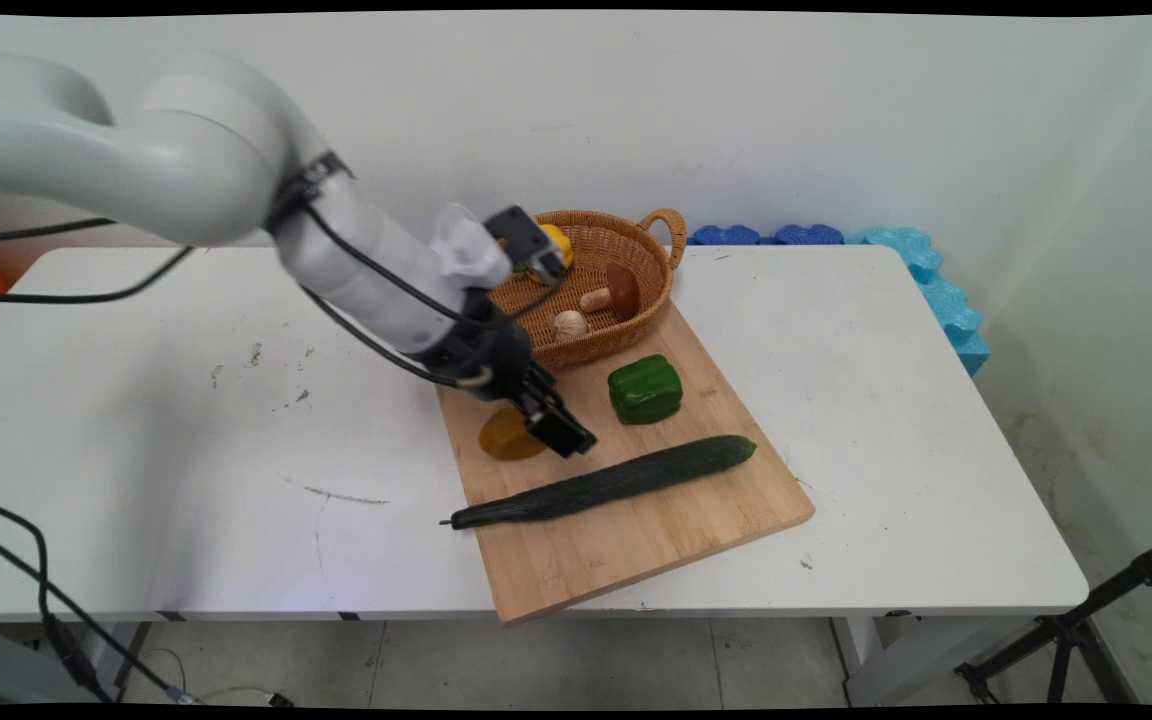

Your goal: Pick up the cucumber from the cutting board

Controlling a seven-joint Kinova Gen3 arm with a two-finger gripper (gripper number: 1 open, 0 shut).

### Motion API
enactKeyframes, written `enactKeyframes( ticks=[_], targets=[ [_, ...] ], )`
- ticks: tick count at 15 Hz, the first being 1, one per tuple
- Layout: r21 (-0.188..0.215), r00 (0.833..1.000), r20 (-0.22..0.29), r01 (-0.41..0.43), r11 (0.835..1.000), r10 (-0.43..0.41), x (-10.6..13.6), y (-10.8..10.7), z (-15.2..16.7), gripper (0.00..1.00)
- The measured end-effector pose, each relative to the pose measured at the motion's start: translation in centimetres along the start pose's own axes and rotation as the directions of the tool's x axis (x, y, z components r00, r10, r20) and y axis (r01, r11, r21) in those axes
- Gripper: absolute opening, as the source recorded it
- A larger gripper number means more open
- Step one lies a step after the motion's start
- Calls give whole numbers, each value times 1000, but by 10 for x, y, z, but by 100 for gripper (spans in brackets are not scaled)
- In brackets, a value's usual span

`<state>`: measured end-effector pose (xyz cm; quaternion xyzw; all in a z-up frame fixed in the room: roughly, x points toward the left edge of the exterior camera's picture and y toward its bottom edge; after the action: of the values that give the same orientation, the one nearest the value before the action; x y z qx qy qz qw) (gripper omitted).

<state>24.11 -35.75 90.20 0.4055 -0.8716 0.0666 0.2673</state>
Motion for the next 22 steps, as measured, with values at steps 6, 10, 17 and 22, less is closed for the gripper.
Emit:
enactKeyframes(
  ticks=[6, 10, 17, 22],
  targets=[
    [-42, 1000, 18, -9, 999, 10, 15, 18, 45, 100],
    [-47, 999, 29, -23, 999, 24, 15, 25, 64, 100],
    [-27, 997, 48, -57, 998, 58, 7, 30, 90, 100],
    [-9, 996, 54, -72, 997, 73, 7, 31, 97, 100]
  ],
)
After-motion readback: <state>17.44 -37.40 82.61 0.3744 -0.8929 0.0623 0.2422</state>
